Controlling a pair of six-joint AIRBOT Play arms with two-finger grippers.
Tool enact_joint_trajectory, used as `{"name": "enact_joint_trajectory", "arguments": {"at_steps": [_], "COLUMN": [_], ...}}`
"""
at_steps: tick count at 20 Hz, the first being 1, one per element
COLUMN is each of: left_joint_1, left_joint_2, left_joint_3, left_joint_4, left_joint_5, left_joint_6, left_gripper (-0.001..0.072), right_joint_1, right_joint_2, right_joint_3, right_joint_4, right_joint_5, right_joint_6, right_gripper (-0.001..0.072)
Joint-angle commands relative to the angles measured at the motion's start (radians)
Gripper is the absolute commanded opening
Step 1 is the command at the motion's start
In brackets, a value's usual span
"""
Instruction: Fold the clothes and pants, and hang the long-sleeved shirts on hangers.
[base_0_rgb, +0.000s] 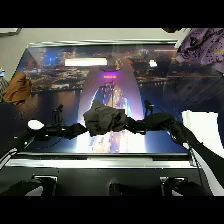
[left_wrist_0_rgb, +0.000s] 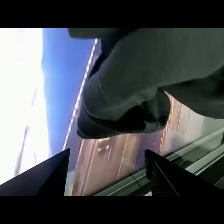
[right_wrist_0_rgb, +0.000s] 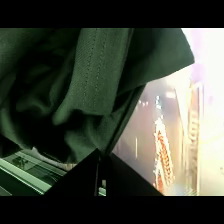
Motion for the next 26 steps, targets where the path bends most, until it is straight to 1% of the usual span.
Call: {"name": "enact_joint_trajectory", "arguments": {"at_steps": [1, 4, 8, 10, 12, 13, 15, 19, 21, 23, 24, 26], "left_joint_1": [-0.069, -0.113, -0.126, -0.127, -0.127, -0.13, -0.145, -0.14, -0.105, -0.044, -0.008, 0.078], "left_joint_2": [-0.056, -0.09, -0.116, -0.126, -0.14, -0.149, -0.159, -0.146, -0.12, -0.068, -0.035, 0.043], "left_joint_3": [-0.008, -0.007, -0.006, -0.005, -0.005, -0.005, -0.005, 0.013, 0.04, 0.102, 0.148, 0.279], "left_joint_4": [-0.051, -0.095, -0.153, -0.16, -0.169, -0.172, -0.172, -0.17, -0.167, -0.116, -0.071, 0.052], "left_joint_5": [0.045, 0.093, 0.196, 0.228, 0.231, 0.229, 0.232, 0.225, 0.202, 0.151, 0.122, 0.058], "left_joint_6": [0.04, 0.065, 0.065, 0.065, 0.064, 0.064, 0.066, 0.076, 0.076, 0.07, 0.051, -0.018], "left_gripper": [0.053, 0.0529, 0.0529, 0.0529, 0.0494, 0.0399, 0.0021, 0.0017, 0.0016, 0.0015, 0.0015, 0.0015], "right_joint_1": [-0.001, -0.001, -0.001, -0.001, -0.001, -0.001, -0.001, -0.001, -0.001, -0.001, -0.001, -0.001], "right_joint_2": [0.002, 0.003, 0.01, 0.028, 0.048, 0.058, 0.075, 0.124, 0.155, 0.187, 0.201, 0.214], "right_joint_3": [0.001, 0.001, 0.001, 0.001, 0.001, 0.001, 0.001, 0.001, 0.024, 0.105, 0.17, 0.336], "right_joint_4": [-0.004, -0.004, -0.005, -0.011, -0.027, -0.039, -0.057, -0.099, -0.177, -0.297, -0.381, -0.571], "right_joint_5": [-0.039, -0.076, -0.106, -0.103, -0.102, -0.102, -0.102, -0.101, -0.099, -0.108, -0.12, -0.169], "right_joint_6": [0.015, 0.015, 0.015, 0.015, 0.03, 0.041, 0.05, 0.068, 0.123, 0.172, 0.201, 0.27], "right_gripper": [0.0039, 0.0039, 0.0039, 0.0039, 0.0039, 0.0039, 0.0039, 0.0039, 0.0039, 0.0038, 0.0038, 0.0038]}}
